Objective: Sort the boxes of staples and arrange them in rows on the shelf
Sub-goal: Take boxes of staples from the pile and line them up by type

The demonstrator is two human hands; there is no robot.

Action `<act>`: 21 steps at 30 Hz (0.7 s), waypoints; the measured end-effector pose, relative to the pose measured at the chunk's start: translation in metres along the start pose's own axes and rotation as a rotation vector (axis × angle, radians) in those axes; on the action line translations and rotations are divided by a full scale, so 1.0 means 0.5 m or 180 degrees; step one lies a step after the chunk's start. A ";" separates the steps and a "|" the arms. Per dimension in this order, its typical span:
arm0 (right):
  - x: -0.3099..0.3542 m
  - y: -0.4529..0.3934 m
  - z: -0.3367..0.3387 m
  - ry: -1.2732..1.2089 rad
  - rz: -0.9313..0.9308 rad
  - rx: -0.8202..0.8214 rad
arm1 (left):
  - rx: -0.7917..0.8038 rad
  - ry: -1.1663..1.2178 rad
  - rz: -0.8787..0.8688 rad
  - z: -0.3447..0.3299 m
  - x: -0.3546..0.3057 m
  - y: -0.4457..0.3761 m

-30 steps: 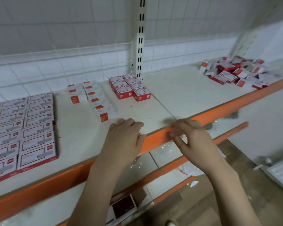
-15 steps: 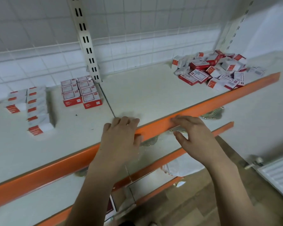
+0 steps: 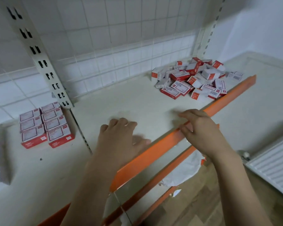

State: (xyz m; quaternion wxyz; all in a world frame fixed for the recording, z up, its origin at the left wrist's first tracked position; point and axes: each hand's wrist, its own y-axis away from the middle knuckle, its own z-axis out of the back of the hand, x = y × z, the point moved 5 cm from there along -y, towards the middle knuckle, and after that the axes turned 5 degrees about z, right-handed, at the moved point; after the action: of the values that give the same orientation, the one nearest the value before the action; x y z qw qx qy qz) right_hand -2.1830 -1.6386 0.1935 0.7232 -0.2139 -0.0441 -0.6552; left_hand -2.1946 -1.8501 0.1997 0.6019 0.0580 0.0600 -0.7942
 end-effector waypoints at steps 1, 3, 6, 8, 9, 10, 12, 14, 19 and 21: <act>-0.001 -0.008 -0.001 -0.0002 -0.0010 -0.0003 | -0.0021 -0.0028 -0.0044 0.002 -0.001 -0.010; -0.005 -0.019 -0.006 -0.0002 -0.0012 0.0027 | -0.0048 -0.0067 -0.0059 0.005 0.000 -0.031; -0.021 -0.040 -0.011 0.0002 0.0025 0.0028 | -0.0066 -0.0081 -0.0056 0.007 -0.007 -0.061; -0.035 -0.058 -0.011 0.0013 0.0046 0.0037 | -0.0049 -0.0085 -0.0075 0.006 -0.019 -0.083; -0.043 -0.068 -0.010 0.0021 0.0063 0.0049 | -0.0040 -0.0091 -0.0077 0.005 -0.025 -0.095; -0.050 -0.078 -0.010 0.0025 0.0091 0.0060 | -0.0031 -0.0094 -0.0074 0.004 -0.031 -0.107; -0.067 -0.099 -0.009 0.0029 0.0174 0.0082 | -0.0033 -0.0107 -0.0055 0.001 -0.045 -0.134; -0.087 -0.124 -0.009 0.0051 0.0287 0.0116 | -0.0067 -0.0156 -0.0023 -0.001 -0.062 -0.163; -0.140 -0.201 0.012 0.0105 0.0599 0.0160 | -0.0073 -0.0258 0.0035 0.006 -0.115 -0.268; -0.156 -0.236 0.022 0.0161 0.0733 0.0140 | -0.0099 -0.0412 0.0025 0.017 -0.131 -0.321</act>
State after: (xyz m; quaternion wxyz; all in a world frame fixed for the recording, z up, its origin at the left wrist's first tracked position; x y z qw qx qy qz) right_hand -2.3054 -1.5678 0.2063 0.7991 -0.1851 -0.0153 -0.5718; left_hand -2.3316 -1.7464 0.2227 0.6085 -0.0027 0.0330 -0.7929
